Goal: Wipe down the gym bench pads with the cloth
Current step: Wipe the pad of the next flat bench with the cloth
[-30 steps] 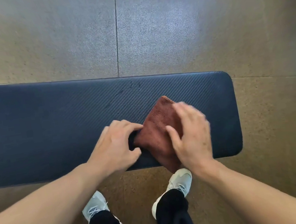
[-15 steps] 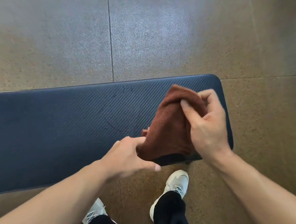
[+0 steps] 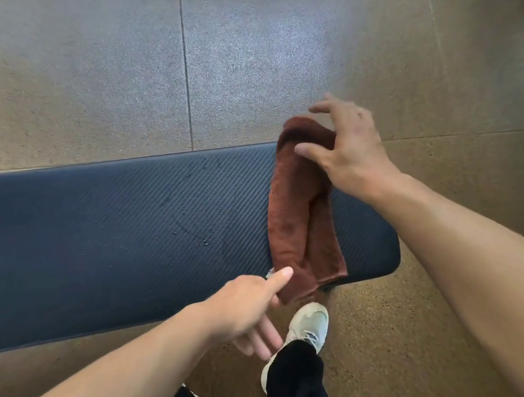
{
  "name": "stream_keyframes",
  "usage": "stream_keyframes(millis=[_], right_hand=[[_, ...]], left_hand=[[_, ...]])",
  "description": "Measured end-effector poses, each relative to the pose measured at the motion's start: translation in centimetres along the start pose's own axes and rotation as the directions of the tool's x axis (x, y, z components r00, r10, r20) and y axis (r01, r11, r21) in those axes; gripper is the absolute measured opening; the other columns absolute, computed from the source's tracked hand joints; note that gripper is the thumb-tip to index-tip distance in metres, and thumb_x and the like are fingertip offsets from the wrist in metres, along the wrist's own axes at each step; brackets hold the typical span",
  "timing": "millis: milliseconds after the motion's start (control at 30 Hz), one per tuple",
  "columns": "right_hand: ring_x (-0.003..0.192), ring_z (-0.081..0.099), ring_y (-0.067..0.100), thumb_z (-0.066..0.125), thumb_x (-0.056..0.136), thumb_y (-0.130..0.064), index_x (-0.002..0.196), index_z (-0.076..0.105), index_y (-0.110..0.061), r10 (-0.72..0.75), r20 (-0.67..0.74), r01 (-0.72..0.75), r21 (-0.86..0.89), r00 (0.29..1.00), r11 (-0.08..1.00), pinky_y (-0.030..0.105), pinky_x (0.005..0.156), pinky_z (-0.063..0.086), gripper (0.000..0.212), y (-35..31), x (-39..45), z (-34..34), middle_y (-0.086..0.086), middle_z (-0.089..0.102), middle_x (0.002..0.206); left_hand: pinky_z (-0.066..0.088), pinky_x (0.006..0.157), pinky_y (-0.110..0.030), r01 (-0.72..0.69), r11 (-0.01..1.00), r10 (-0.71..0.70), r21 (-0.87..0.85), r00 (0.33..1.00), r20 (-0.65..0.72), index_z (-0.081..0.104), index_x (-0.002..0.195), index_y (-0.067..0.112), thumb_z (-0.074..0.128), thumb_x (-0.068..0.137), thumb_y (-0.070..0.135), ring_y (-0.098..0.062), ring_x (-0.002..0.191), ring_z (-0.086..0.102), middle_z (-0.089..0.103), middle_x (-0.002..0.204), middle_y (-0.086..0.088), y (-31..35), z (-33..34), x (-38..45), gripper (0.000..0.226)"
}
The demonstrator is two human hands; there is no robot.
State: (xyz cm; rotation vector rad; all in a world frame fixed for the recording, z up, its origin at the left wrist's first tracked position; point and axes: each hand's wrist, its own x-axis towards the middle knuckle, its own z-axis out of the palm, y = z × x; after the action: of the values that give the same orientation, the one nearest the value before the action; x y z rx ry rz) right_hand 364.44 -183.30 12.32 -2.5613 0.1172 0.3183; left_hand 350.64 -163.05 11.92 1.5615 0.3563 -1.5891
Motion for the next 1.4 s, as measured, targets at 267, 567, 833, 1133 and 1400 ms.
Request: stream_keyframes(millis=[267, 567, 833, 1133, 1400], right_hand=[[0.160, -0.009, 0.025, 0.033, 0.101, -0.067, 0.167, 0.010, -0.022, -0.122, 0.233, 0.198, -0.338, 0.965, 0.920, 0.048, 0.130, -0.002, 0.083, 3.2, -5.7, 9.0, 0.003, 0.001, 0.175], [0.161, 0.002, 0.032, 0.031, 0.104, -0.067, 0.166, 0.015, -0.019, -0.261, 0.259, 0.358, -0.474, 0.930, 0.805, 0.055, 0.128, 0.013, 0.080, 1.8, -11.5, 14.5, 0.008, 0.010, 0.174], [0.160, -0.011, 0.028, 0.020, 0.096, -0.076, 0.166, 0.002, -0.026, -0.232, 0.242, 0.321, -0.449, 0.942, 0.834, 0.052, 0.128, -0.005, 0.088, -2.9, -1.1, 14.4, 0.002, -0.002, 0.175], [0.161, -0.002, 0.026, 0.019, 0.105, -0.054, 0.166, 0.016, -0.018, -0.132, 0.125, 0.176, -0.462, 0.983, 0.869, 0.049, 0.130, 0.002, 0.071, 4.1, -3.7, 9.7, 0.002, 0.008, 0.174], [0.161, -0.002, 0.027, 0.035, 0.108, -0.049, 0.164, 0.026, -0.021, -0.216, 0.146, 0.258, -0.401, 0.965, 0.879, 0.046, 0.131, 0.002, 0.064, -2.8, -12.7, 16.5, 0.003, 0.015, 0.173]], left_hand=[[0.051, 0.083, -0.037, -0.099, 0.865, 0.421, 0.493, 0.677, -0.604, 0.054, 0.104, 0.037, 0.069, 0.088, 0.046, -0.010, 0.088, 0.062, 0.065, 0.082, 0.019, -1.2, -3.2, 2.2, 0.023], [0.034, 0.114, -0.048, 0.177, 0.706, 0.590, 0.685, 0.387, -0.708, 0.044, 0.150, 0.013, 0.066, 0.084, 0.046, -0.028, 0.145, 0.037, 0.045, 0.155, -0.005, -4.4, -7.1, 2.3, 0.077], [0.015, 0.125, -0.049, 0.212, 0.633, 0.531, 0.744, 0.581, -0.617, 0.006, 0.162, 0.018, 0.045, 0.092, 0.067, -0.025, 0.157, -0.002, 0.001, 0.170, 0.004, -5.7, -9.3, 2.2, 0.094], [0.005, 0.127, -0.048, 0.166, 0.580, 0.498, 0.798, 0.703, -0.508, -0.013, 0.160, 0.019, 0.066, 0.077, 0.075, -0.025, 0.154, -0.018, -0.019, 0.168, 0.004, -5.8, -10.3, 1.0, 0.128], [0.003, 0.127, -0.046, 0.124, 0.544, 0.570, 0.830, 0.672, -0.474, -0.011, 0.161, 0.018, 0.071, 0.074, 0.072, -0.024, 0.154, -0.019, -0.019, 0.168, 0.003, -6.9, -10.7, 1.3, 0.130]])
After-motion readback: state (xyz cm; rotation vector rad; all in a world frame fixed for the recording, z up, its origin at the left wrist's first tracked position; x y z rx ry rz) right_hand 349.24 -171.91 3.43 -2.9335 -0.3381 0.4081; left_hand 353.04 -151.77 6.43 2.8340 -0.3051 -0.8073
